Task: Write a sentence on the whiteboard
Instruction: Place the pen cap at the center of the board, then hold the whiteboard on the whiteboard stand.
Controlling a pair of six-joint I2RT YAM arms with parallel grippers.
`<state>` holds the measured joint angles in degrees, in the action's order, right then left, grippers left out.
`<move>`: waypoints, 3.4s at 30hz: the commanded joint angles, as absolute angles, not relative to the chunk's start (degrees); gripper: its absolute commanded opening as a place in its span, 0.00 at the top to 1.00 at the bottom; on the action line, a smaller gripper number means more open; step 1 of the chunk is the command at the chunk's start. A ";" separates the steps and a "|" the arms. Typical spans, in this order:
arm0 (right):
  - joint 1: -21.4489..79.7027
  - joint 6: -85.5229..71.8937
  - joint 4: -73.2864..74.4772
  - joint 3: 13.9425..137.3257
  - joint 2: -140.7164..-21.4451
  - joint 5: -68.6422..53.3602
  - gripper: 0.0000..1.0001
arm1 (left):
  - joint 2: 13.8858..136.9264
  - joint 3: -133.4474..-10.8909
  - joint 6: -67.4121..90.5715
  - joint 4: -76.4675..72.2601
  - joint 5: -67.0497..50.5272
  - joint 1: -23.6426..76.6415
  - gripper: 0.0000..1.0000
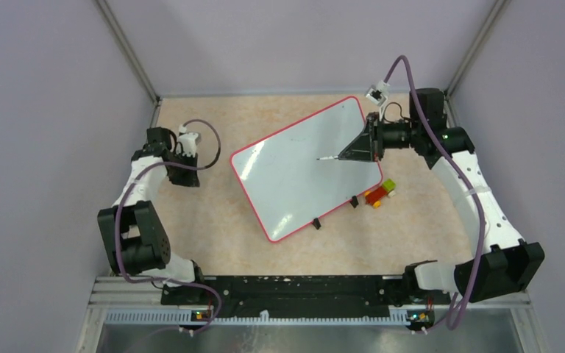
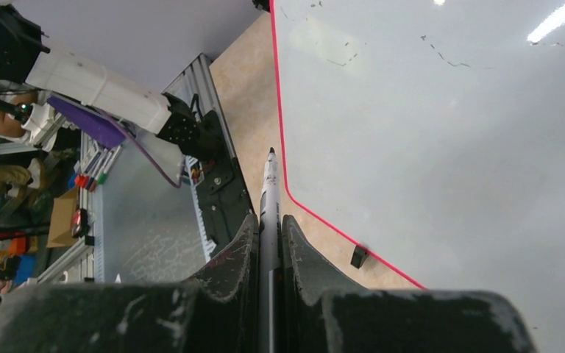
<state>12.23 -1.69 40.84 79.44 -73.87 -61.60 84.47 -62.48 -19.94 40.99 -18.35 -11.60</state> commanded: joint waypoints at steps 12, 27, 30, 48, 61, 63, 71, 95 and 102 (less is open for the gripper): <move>14.37 -0.35 36.12 75.02 -72.42 -60.96 1.00 | 94.92 -59.39 -23.59 36.99 -20.75 -11.69 0.87; 14.72 2.43 37.24 75.19 -72.51 -60.24 1.00 | 96.92 -60.05 -25.72 39.20 -23.39 -11.51 0.59; 14.80 2.83 37.36 75.18 -72.50 -59.67 1.00 | 96.79 -60.57 -25.93 40.02 -24.24 -11.51 0.55; 18.24 8.47 40.29 75.46 -72.66 -54.82 1.00 | 82.53 -80.17 -16.21 41.26 -42.62 -14.24 0.33; 20.01 10.56 41.43 75.07 -73.21 -57.64 1.00 | 81.74 -81.92 -4.44 33.29 -68.85 -5.01 0.33; 20.06 11.21 42.27 75.10 -73.21 -58.15 1.00 | 82.20 -81.79 -4.80 33.48 -67.68 -2.02 0.32; 20.09 12.92 44.26 75.50 -72.88 -57.40 1.00 | 86.26 -83.65 -4.87 34.17 -65.90 5.13 0.32; 20.16 14.67 46.08 75.67 -73.02 -57.31 1.00 | 94.51 -88.74 -8.08 35.49 -62.26 9.15 0.45; 20.26 14.50 46.01 75.87 -73.21 -57.39 1.00 | 99.16 -92.80 -9.97 40.08 -62.36 11.51 0.70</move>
